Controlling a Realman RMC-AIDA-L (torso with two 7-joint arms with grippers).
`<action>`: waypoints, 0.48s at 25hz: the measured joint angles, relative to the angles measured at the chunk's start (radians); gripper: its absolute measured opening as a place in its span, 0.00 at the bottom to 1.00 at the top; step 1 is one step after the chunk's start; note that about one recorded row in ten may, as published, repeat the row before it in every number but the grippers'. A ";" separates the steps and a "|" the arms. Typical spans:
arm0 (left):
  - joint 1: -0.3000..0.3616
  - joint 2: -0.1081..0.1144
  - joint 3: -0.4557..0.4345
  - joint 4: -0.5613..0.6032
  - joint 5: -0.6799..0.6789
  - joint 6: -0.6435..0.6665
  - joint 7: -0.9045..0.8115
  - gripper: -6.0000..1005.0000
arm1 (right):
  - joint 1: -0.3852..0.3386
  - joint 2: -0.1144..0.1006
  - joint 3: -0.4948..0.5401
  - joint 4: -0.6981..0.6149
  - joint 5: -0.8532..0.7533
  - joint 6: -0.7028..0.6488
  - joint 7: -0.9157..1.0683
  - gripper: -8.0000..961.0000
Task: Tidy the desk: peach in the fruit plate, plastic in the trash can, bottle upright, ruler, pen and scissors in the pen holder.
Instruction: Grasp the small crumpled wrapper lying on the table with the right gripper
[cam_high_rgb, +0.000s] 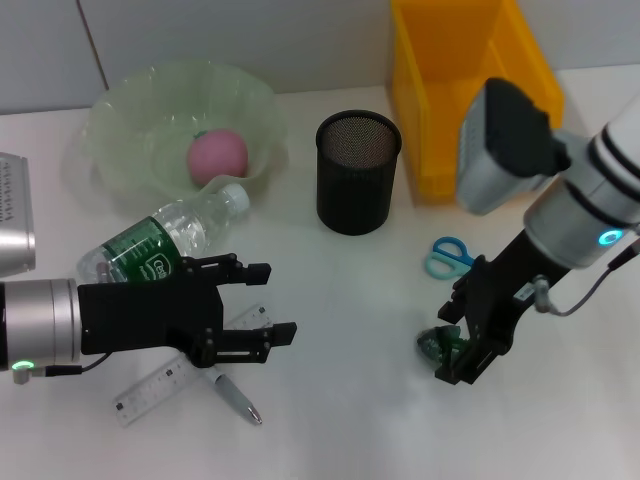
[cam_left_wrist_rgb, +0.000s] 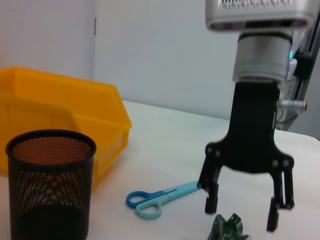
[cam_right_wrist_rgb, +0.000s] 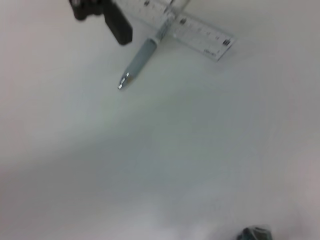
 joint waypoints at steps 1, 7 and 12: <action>0.000 0.000 0.000 0.000 0.000 0.000 -0.001 0.80 | 0.003 0.000 -0.014 0.014 0.000 0.016 0.000 0.70; 0.000 0.001 0.000 -0.001 0.000 0.000 -0.001 0.80 | 0.011 0.004 -0.063 0.063 0.003 0.079 -0.003 0.70; 0.000 0.001 0.000 -0.001 0.000 0.000 -0.001 0.80 | 0.012 0.004 -0.071 0.069 0.004 0.094 -0.003 0.69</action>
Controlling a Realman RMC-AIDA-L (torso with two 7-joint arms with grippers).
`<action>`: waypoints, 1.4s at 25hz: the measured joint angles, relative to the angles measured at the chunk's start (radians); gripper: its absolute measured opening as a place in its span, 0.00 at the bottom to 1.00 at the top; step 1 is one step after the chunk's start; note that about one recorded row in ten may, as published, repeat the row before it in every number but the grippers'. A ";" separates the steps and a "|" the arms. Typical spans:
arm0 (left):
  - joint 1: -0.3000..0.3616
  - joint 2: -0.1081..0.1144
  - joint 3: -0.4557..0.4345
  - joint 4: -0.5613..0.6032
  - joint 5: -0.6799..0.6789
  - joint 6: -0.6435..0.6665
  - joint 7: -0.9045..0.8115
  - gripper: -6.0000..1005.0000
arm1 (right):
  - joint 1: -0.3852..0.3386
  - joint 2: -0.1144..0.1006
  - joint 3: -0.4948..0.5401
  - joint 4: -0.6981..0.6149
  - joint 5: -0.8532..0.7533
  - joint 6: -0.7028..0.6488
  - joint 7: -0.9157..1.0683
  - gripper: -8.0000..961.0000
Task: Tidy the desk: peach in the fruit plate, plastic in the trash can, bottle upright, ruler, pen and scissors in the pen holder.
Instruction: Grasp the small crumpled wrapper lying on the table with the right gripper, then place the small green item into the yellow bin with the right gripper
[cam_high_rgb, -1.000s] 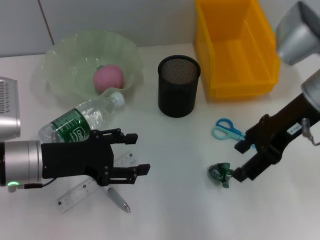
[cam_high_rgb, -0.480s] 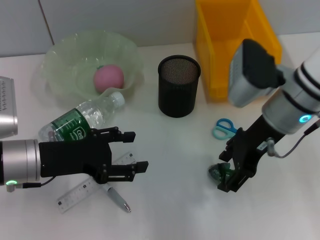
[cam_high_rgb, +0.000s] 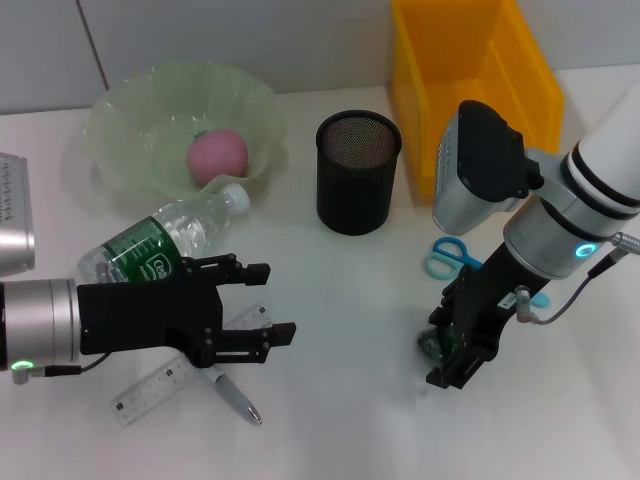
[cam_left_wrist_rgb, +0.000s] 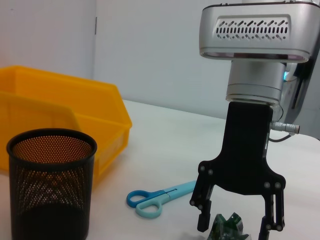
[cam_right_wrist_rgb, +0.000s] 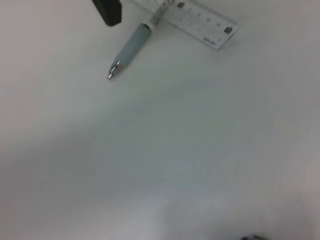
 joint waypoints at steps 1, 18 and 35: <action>0.000 0.000 0.000 0.000 0.000 0.000 0.000 0.80 | 0.000 0.000 -0.001 0.000 0.000 0.000 0.000 0.69; 0.000 0.004 -0.001 -0.001 0.000 0.000 0.000 0.80 | -0.015 0.000 0.029 -0.036 0.002 0.014 0.009 0.53; 0.000 0.009 -0.003 0.007 0.000 0.010 -0.002 0.80 | -0.102 -0.005 0.452 -0.444 0.093 -0.027 0.119 0.39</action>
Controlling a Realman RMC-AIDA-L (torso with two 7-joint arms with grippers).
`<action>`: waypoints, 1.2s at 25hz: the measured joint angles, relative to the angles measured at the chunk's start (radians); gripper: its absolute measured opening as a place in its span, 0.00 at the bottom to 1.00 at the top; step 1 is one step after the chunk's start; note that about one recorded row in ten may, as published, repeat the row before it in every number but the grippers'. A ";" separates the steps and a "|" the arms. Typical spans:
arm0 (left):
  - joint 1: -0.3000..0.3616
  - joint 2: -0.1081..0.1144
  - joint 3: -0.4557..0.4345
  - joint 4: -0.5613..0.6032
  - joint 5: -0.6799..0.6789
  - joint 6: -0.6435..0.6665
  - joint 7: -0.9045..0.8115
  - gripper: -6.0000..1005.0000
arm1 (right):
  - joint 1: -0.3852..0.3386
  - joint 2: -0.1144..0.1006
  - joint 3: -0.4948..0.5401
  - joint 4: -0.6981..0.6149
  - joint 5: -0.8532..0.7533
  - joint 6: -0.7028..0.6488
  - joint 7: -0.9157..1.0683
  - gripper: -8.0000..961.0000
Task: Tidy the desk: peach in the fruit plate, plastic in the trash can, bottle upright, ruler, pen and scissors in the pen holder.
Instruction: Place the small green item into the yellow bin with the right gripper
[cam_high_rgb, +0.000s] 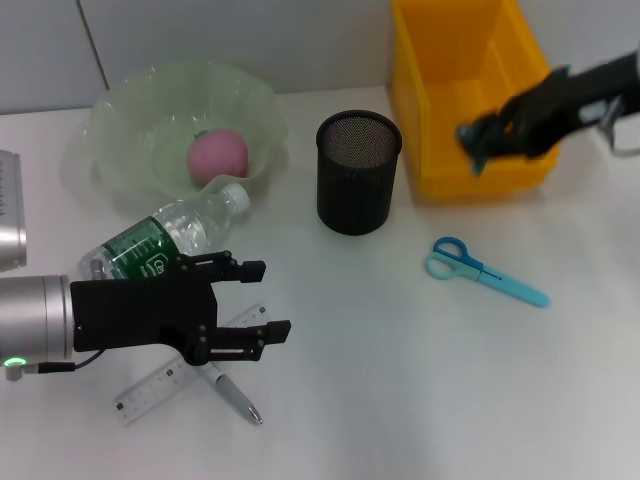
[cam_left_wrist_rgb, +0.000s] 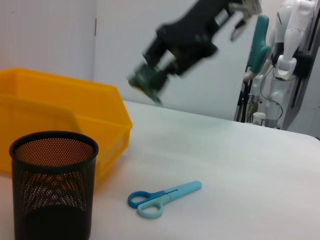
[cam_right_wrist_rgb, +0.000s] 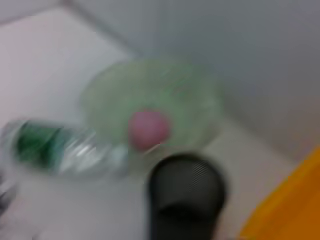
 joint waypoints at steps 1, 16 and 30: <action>0.000 0.000 0.000 0.000 0.000 0.001 0.000 0.80 | -0.006 0.001 0.024 -0.014 0.006 0.057 0.020 0.38; -0.004 0.000 0.000 0.000 0.000 -0.003 -0.001 0.80 | 0.046 -0.002 0.033 0.261 0.003 0.482 0.053 0.25; -0.012 -0.003 0.000 0.000 0.000 -0.007 -0.001 0.80 | 0.112 -0.004 0.007 0.428 -0.062 0.610 0.052 0.31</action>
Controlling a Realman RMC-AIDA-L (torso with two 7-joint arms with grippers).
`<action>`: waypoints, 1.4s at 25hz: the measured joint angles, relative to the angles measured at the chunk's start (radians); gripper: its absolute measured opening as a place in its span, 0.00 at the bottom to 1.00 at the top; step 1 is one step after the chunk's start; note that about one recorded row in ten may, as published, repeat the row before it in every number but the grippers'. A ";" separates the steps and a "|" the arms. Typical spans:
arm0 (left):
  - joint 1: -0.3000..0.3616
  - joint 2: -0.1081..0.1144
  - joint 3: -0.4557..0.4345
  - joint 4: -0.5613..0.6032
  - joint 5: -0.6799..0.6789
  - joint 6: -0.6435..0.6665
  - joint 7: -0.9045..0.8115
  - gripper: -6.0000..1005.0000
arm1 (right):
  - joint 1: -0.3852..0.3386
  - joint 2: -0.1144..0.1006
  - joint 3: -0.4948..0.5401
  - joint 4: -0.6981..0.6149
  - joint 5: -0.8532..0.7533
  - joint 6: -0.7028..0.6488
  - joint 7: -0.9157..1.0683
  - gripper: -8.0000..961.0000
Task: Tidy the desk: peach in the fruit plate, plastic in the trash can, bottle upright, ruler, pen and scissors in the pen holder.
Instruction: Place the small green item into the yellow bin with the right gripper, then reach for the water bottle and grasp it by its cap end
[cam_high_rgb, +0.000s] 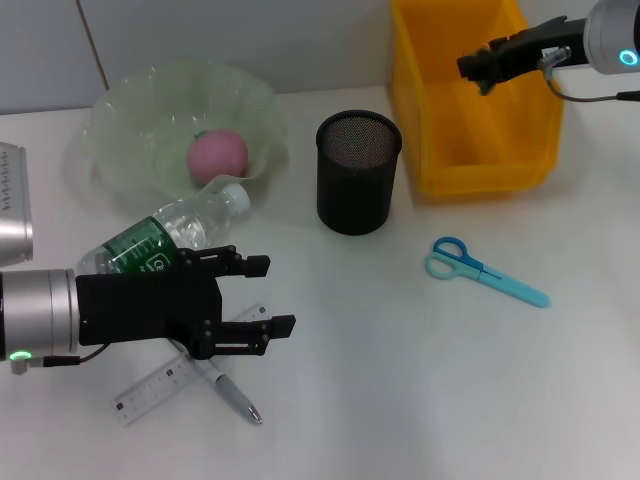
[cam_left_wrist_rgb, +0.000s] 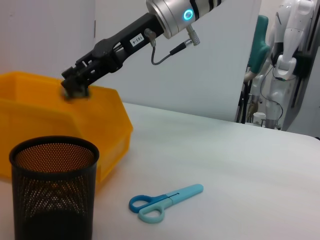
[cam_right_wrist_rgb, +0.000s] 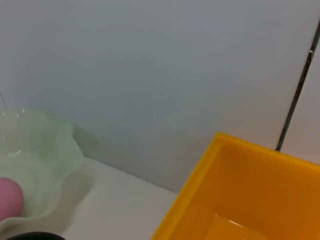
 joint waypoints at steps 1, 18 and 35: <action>0.000 0.000 0.000 0.000 0.000 0.000 0.000 0.80 | 0.000 0.000 0.000 0.000 0.000 0.000 0.000 0.36; 0.000 0.000 0.000 0.000 0.000 0.004 0.001 0.80 | -0.031 0.004 0.000 -0.077 0.023 -0.052 0.005 0.80; 0.008 0.004 -0.026 0.004 -0.003 0.019 -0.014 0.79 | -0.234 -0.005 0.027 -0.275 0.417 -0.603 -0.276 0.80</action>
